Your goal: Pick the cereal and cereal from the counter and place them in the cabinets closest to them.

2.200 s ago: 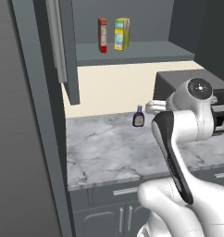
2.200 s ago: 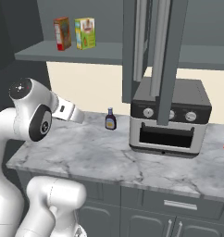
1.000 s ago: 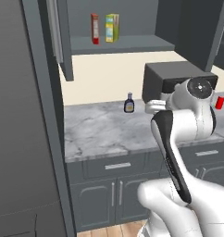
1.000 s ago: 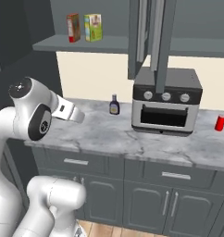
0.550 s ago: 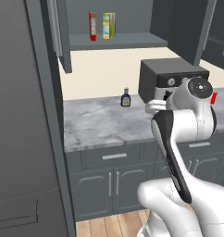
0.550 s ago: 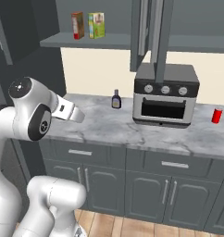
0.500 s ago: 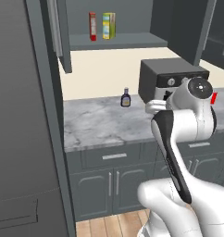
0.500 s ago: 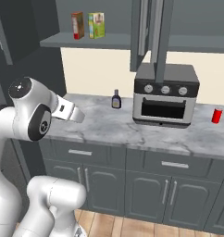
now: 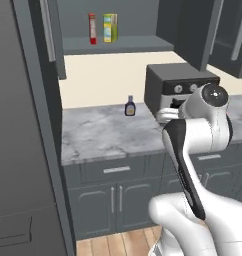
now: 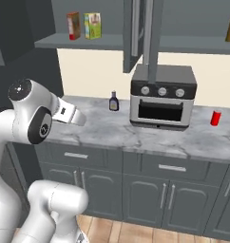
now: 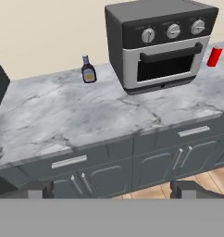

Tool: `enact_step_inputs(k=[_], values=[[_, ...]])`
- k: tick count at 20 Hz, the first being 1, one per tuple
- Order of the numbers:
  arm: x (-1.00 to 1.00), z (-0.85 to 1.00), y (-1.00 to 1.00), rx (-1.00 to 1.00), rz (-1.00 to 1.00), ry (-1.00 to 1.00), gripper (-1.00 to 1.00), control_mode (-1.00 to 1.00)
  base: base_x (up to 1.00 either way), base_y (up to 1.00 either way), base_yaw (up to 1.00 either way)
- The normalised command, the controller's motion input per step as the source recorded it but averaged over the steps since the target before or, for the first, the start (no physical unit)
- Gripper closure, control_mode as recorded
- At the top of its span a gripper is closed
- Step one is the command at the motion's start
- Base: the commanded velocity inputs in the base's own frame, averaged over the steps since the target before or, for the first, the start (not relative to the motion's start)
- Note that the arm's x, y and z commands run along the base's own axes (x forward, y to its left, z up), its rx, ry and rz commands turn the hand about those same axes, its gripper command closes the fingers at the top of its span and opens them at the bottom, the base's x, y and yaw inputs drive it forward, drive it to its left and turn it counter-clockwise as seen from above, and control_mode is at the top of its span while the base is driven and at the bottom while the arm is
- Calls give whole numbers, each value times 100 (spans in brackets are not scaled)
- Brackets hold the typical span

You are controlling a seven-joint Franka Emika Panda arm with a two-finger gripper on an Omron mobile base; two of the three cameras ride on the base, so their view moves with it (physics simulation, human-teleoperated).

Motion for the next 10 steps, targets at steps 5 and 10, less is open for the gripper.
enact_step_inputs(k=[5, 10], values=[[0, 0, 0, 0, 0, 0, -100, 100, -5, -56, 0], [0, 0, 0, 0, 0, 0, -100, 100, -5, -58, 0]])
